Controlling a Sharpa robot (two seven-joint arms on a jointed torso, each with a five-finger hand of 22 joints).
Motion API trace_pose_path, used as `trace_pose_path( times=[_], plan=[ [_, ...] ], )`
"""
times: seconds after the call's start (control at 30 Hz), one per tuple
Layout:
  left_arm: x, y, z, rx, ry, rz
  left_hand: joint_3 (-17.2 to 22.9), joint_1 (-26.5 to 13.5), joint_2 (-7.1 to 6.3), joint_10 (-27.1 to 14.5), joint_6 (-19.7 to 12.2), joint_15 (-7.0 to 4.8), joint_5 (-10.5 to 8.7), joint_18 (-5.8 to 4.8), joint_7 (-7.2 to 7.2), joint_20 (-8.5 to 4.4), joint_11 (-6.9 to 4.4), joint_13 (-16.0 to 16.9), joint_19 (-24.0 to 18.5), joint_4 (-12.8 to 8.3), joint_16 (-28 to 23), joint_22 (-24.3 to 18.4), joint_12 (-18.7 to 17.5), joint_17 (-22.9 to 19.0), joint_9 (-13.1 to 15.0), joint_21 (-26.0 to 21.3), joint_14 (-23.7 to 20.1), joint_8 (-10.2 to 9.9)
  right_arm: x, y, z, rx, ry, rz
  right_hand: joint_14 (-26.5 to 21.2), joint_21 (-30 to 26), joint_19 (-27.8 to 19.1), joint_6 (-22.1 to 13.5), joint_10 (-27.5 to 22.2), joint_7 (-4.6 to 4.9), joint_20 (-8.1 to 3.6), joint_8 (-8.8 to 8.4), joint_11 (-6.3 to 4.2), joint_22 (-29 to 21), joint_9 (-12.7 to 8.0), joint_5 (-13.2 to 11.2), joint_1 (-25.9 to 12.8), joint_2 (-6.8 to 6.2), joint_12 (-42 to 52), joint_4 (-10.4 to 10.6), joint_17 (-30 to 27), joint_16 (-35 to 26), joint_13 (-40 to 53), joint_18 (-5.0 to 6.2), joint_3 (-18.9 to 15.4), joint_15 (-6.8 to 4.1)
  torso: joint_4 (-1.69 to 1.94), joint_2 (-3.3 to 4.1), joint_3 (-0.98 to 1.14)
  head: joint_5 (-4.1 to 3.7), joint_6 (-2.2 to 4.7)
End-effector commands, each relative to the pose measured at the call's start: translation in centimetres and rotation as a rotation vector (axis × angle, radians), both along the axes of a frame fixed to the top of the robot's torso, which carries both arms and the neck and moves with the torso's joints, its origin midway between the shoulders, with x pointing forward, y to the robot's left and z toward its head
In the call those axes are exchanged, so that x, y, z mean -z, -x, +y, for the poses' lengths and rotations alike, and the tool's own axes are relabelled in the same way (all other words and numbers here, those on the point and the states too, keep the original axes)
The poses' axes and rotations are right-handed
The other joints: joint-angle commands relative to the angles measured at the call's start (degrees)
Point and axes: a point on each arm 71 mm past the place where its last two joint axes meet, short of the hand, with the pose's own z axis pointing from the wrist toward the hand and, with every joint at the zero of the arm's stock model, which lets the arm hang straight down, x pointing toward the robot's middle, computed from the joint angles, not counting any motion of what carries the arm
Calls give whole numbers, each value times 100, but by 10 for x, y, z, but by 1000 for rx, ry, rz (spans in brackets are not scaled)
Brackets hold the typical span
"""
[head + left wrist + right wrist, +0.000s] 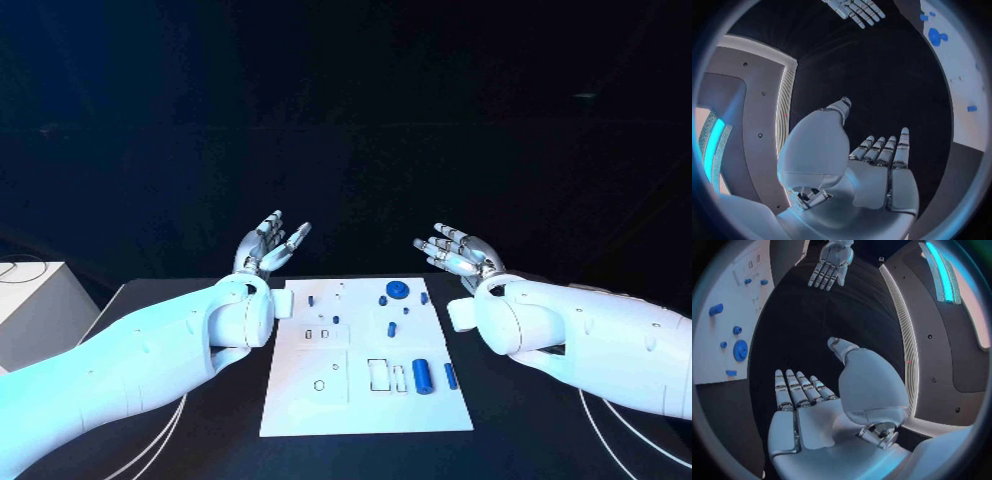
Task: Assemble the parts on the task board
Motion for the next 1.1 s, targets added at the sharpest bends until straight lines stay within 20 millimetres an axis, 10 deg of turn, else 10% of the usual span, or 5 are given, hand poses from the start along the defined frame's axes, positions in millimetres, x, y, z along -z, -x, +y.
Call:
trace_pose_path(
  times=[0.03,0.4,0.67,1.0,1.1],
  plan=[
    [-2,-3,-9,118,-22,-19,57,205,-18,14,59,70,37,85,614,34,68,9,72,28,35,13,36,9,12,36,13,38,3,-1,7,-126,21,64,432,81,283,319,409,920,73,104,30,41,65,28,467,-54,77,-197,51,94,39,158,121,44,0,0,-1,0,1],
    [-14,3,7,206,-2,-20,100,234,143,1787,1375,81,33,102,882,71,439,178,1184,-34,507,162,357,308,295,344,1817,441,-19,-22,-15,-187,395,-243,3519,733,3474,2923,3628,624,-27,823,-302,278,580,-110,912,-232,341,-598,415,739,197,619,385,-403,1,117,-45,-28,-194],
    [-36,17,6,340,-3,-55,172,400,-28,4699,3650,-459,36,475,599,-174,-18,281,3425,-344,1224,334,619,816,734,1103,4374,1164,-40,-28,-12,-317,734,-414,5154,1464,5001,3957,4663,327,-668,1091,-691,521,696,-386,1061,-456,302,-685,767,1333,188,597,487,-983,38,328,-51,-77,-147],
    [-66,34,8,437,-23,-108,715,499,-293,5783,4321,-892,42,459,340,-645,-355,280,4362,-572,1837,580,550,1662,966,1748,5487,1388,-62,-38,-5,-386,1136,-480,6852,3063,6311,4564,5437,116,-1166,1045,-1003,1495,772,-194,875,-862,226,-451,2339,3151,254,573,538,-1471,143,646,-122,-196,-40],
    [-72,38,10,448,-24,-118,855,418,-356,5922,4370,-962,43,440,310,-739,-398,278,4440,-638,2098,732,455,2045,1031,2015,5576,1375,-69,-39,-2,-382,1226,-500,6784,4623,6632,4657,5545,74,-1192,1013,-1049,3309,873,-204,813,-1007,211,-303,3730,4595,305,346,815,-1488,185,716,-140,-220,-22]
  ],
)
